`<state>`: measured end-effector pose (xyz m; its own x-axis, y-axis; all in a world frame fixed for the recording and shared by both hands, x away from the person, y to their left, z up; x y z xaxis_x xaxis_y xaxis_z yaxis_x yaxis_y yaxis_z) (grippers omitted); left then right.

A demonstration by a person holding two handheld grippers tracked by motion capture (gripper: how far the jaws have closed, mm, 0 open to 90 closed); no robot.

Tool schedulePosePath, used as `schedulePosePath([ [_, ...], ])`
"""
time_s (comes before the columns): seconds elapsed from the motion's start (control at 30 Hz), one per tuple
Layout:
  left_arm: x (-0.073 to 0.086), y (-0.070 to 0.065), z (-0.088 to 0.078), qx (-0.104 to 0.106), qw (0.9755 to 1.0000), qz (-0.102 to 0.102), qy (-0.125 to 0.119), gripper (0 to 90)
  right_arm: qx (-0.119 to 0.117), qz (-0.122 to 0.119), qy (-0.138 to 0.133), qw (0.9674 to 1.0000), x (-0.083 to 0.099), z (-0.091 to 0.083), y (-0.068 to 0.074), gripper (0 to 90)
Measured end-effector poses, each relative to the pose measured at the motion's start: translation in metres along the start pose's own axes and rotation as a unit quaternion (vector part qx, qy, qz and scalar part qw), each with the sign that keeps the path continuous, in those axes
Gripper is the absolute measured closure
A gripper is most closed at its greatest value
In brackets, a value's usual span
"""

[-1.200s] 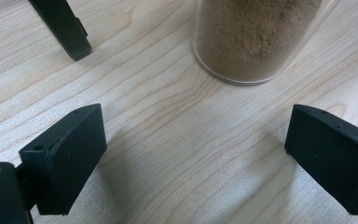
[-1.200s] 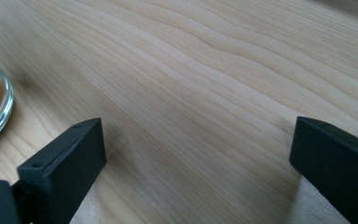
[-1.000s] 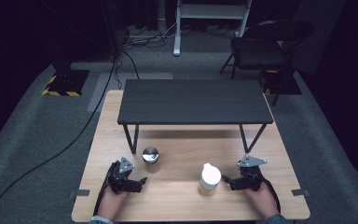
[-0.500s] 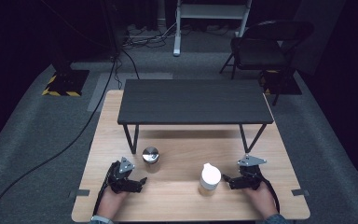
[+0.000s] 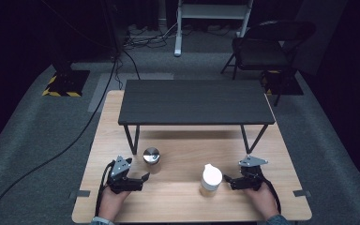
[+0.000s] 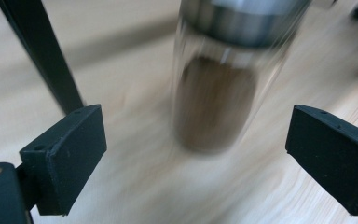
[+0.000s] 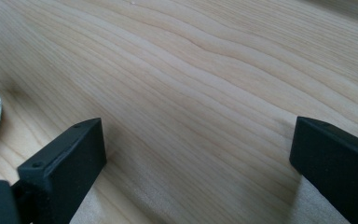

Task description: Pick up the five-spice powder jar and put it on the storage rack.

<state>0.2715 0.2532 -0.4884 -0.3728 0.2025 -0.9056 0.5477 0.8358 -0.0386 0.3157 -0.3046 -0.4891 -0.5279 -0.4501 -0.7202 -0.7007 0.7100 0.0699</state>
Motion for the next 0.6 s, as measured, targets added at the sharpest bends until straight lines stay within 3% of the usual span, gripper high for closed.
schedulePosePath([
  [0.1,0.0034,-0.0003,-0.0054,0.015,0.9986,0.005,-0.05,6.0,0.0,0.0,0.0,1.0,0.0,0.0,0.0,3.2],
  [0.2,0.0048,-0.0001,-0.0078,0.024,0.9968,0.003,-0.076,6.4,0.001,0.001,0.0,1.0,0.0001,0.0,0.0004,3.2],
  [0.6,0.0057,-0.0017,-0.0041,0.025,0.9959,0.016,-0.085,9.0,0.002,0.003,0.0,1.0,0.0001,-0.0001,0.0008,3.2],
])
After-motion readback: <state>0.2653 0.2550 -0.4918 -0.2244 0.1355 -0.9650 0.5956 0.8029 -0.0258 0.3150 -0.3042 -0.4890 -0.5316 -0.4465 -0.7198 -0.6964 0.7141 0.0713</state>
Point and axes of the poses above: each handheld gripper's, and its own axes: z roughly forward along the jaws, x roughly out of its underside, y roughly to its left, the point moved 6 cm from there along z, roughly forward along the jaws, and after that the axes turned 7 degrees about -x, right-handed, at the moved point
